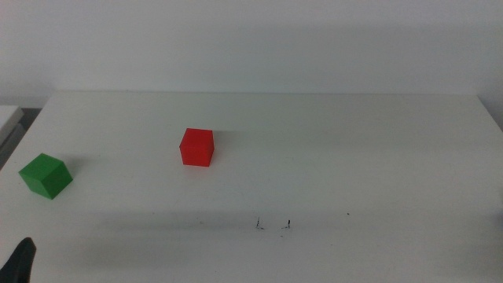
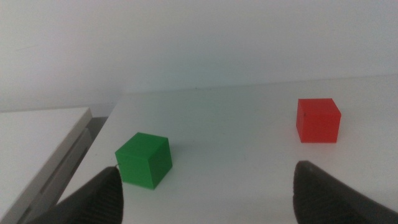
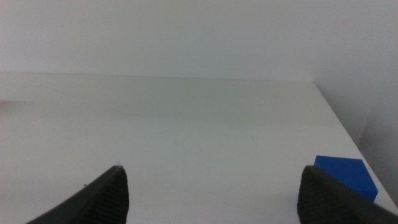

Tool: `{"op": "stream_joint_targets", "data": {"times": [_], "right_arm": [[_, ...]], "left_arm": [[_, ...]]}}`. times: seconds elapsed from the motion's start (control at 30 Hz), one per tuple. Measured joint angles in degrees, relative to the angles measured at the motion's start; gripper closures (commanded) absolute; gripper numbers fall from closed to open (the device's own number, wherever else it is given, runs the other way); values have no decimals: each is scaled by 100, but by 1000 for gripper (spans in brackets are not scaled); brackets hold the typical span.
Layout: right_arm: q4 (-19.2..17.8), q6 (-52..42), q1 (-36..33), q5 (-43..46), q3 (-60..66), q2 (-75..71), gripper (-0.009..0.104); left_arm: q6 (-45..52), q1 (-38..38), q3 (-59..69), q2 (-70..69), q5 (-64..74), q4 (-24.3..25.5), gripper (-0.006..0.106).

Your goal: Stack red cubes first, then green, then blue cubes in a specific spot.

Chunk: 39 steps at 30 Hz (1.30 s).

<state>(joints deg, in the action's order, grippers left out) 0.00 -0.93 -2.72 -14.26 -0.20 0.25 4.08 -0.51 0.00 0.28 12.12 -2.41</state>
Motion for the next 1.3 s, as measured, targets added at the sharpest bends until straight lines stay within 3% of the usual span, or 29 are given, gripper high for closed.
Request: {"op": "stream_joint_targets", "data": {"times": [0.1, 0.33, 0.53, 0.73, 1.03, 1.3], "right_arm": [[0, 0, 0, 0, 0, 0, 6], [0, 0, 0, 0, 0, 0, 6], [0, 0, 0, 0, 0, 0, 6], [0, 0, 0, 0, 0, 0, 6], [0, 0, 0, 0, 0, 0, 6], [0, 0, 0, 0, 0, 0, 6]], "left_arm": [[0, 51, -435, 522, 335, 14, 7], [0, 276, -2797, 2972, 1977, -18, 7], [13, 276, -4722, 5110, 3091, -535, 7], [-168, -361, -6141, 7045, 3582, -622, 9], [-1520, -1884, -8205, 9638, 3893, 608, 9], [-1758, -2117, -9645, 11352, 4239, 721, 9]]}}
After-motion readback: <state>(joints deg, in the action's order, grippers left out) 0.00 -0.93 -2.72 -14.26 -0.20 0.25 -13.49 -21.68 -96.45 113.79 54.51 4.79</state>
